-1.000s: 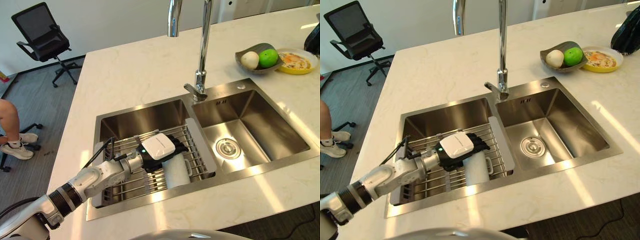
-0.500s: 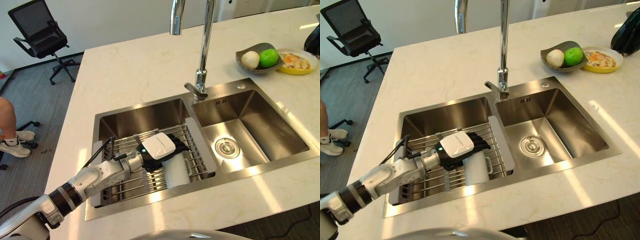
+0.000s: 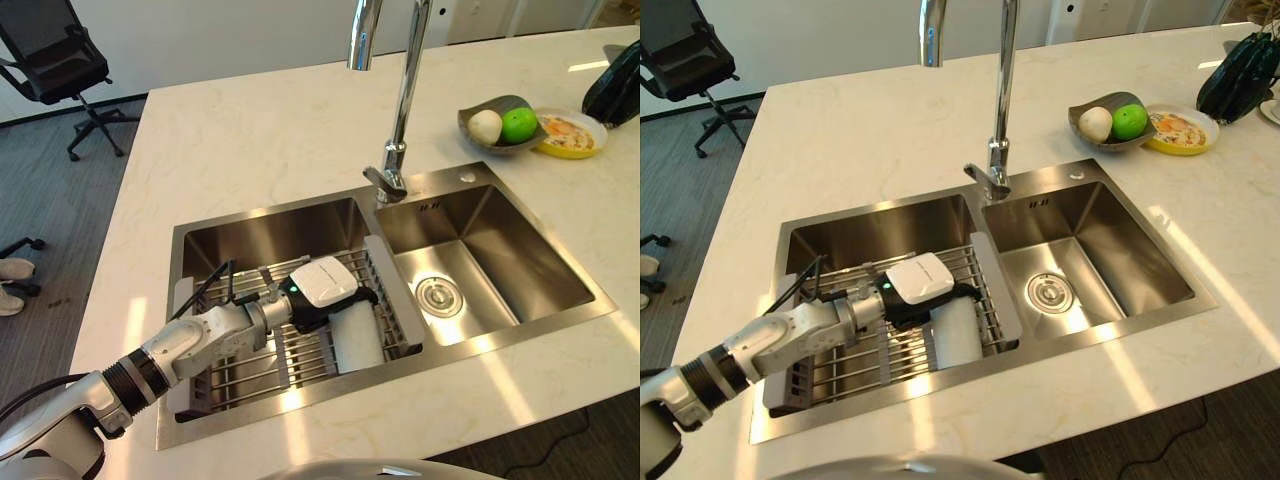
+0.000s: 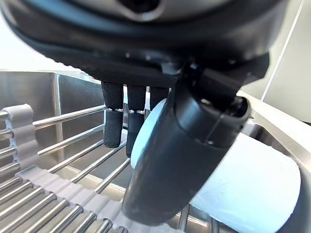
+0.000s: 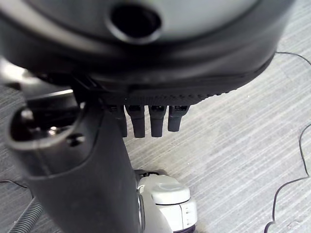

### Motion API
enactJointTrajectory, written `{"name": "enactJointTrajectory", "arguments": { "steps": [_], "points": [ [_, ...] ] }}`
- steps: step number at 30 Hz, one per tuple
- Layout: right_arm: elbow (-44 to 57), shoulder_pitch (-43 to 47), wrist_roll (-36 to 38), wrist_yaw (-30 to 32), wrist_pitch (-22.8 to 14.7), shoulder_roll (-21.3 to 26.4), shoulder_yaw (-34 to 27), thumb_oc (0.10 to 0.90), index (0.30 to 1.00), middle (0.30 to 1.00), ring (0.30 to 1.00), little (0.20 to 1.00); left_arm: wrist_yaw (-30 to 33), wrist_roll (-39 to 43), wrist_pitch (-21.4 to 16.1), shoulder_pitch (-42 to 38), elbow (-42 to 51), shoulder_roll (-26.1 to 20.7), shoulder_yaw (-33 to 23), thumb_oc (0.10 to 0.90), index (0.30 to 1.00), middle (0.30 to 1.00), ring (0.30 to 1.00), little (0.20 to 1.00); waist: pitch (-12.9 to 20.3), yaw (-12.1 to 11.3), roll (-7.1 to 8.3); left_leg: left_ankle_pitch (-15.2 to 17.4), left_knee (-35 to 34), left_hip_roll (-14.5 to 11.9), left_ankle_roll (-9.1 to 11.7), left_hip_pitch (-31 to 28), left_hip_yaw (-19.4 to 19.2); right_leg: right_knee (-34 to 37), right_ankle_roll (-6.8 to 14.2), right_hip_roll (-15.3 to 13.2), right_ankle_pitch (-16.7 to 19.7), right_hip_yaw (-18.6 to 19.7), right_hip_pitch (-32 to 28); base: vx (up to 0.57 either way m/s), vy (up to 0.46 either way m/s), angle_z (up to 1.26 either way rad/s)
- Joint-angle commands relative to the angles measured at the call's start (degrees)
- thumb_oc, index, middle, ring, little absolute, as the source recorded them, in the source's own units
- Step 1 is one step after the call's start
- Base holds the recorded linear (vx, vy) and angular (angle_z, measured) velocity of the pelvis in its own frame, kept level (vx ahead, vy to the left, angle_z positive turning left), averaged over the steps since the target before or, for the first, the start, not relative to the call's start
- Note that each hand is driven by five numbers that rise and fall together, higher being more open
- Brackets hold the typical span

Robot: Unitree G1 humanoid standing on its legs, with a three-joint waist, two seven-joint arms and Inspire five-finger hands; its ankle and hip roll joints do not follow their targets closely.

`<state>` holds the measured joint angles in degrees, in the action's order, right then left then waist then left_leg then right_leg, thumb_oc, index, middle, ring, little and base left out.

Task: Place the dishes in the dishwasher.

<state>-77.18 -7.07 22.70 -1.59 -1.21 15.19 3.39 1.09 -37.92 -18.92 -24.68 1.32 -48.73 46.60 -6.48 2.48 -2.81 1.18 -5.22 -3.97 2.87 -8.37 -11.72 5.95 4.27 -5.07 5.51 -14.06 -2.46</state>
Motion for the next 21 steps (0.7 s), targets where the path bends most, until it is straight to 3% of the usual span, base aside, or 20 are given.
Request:
{"name": "enactJointTrajectory", "arguments": {
  "steps": [1, 7, 11, 15, 16, 19, 21],
  "points": [
    [-2.05, 0.27, 0.77, -0.42, -0.11, -0.09, -0.31, 0.8, 0.9, 0.9, 0.9, 0.9, 0.97, 4.19, -2.77, -6.72, 3.11, -1.71, -2.3, 0.4, 0.3, 0.3, 0.3, 0.3, 0.9, 0.19, 1.89, 2.01, 0.22, -0.55, 1.17, -0.17, -0.92, -0.95, 6.7, -3.31, -5.17, -2.95, -3.49, 0.0, 0.0, 0.0],
    [-1.73, 0.53, 0.33, -0.84, -0.2, -0.32, 0.38, 0.8, 0.9, 0.9, 0.9, 0.9, -0.18, 5.56, -2.99, -5.62, 3.64, -2.35, -3.34, 0.4, 0.3, 0.3, 0.3, 0.3, 0.94, -0.12, 1.98, 2.11, 0.22, -0.32, 0.99, -0.13, -0.56, -0.95, 6.7, -3.39, -5.17, -2.94, -3.64, 0.0, 0.0, 0.0],
    [-1.06, 0.75, -0.2, -0.91, -0.49, -0.88, 1.05, 0.8, 0.9, 0.9, 0.9, 0.9, 1.61, 5.55, -2.49, -1.98, 3.31, -3.72, -7.2, 0.4, 0.3, 0.3, 0.3, 0.3, 1.2, -0.68, 2.11, 2.0, 0.22, -0.13, 0.98, 0.01, -0.05, -0.95, 6.56, -3.47, -5.3, -3.35, -3.99, 0.0, 0.0, 0.0],
    [-0.79, 0.6, -1.07, -0.33, -0.88, -1.67, 1.32, 0.8, 0.9, 0.9, 0.9, 0.9, 7.27, 5.39, -0.24, 4.19, 0.58, -3.99, -15.13, 0.4, 0.3, 0.3, 0.3, 0.3, 1.37, -1.53, 2.3, 1.63, 0.22, -0.21, 1.24, 0.37, 0.8, -0.95, 6.27, -3.49, -5.57, -4.19, -4.41, 0.0, -0.006, 0.03],
    [-0.5, 0.56, -1.63, 0.19, -0.99, -2.17, 1.4, 0.8, 0.9, 0.9, 0.9, 0.9, 10.0, 5.43, 0.8, 6.88, -0.17, -3.87, -19.21, 0.4, 0.3, 0.3, 0.3, 0.3, 1.39, -2.31, 2.46, 1.57, 0.22, -0.28, 1.41, 0.38, 1.25, -0.95, 6.15, -3.39, -5.81, -4.59, -4.79, 0.0, -0.016, 0.11],
    [-0.26, 0.74, -2.07, 0.65, -1.13, -2.6, 1.72, 0.8, 0.9, 0.9, 0.9, 0.9, 11.8, 6.43, 1.48, 10.42, 0.34, -3.76, -23.99, 0.4, 0.3, 0.3, 0.3, 0.3, 1.66, -2.54, 2.49, 1.32, 0.22, -0.3, 1.51, 0.65, 1.79, -0.95, 6.0, -3.38, -5.99, -5.05, -4.97, 0.01, -0.012, 0.14],
    [0.16, 1.04, -3.04, 1.31, -1.27, -3.54, 2.28, 0.8, 0.9, 0.9, 0.9, 0.9, 14.79, 10.88, 2.83, 15.95, 0.28, -1.65, -32.13, 0.4, 0.3, 0.3, 0.3, 0.3, 1.75, -3.61, 2.61, 1.43, 0.22, -0.56, 1.81, 0.39, 2.66, -0.95, 5.75, -3.13, -6.61, -5.72, -5.85, 0.04, -0.021, 0.26]
  ]
}}
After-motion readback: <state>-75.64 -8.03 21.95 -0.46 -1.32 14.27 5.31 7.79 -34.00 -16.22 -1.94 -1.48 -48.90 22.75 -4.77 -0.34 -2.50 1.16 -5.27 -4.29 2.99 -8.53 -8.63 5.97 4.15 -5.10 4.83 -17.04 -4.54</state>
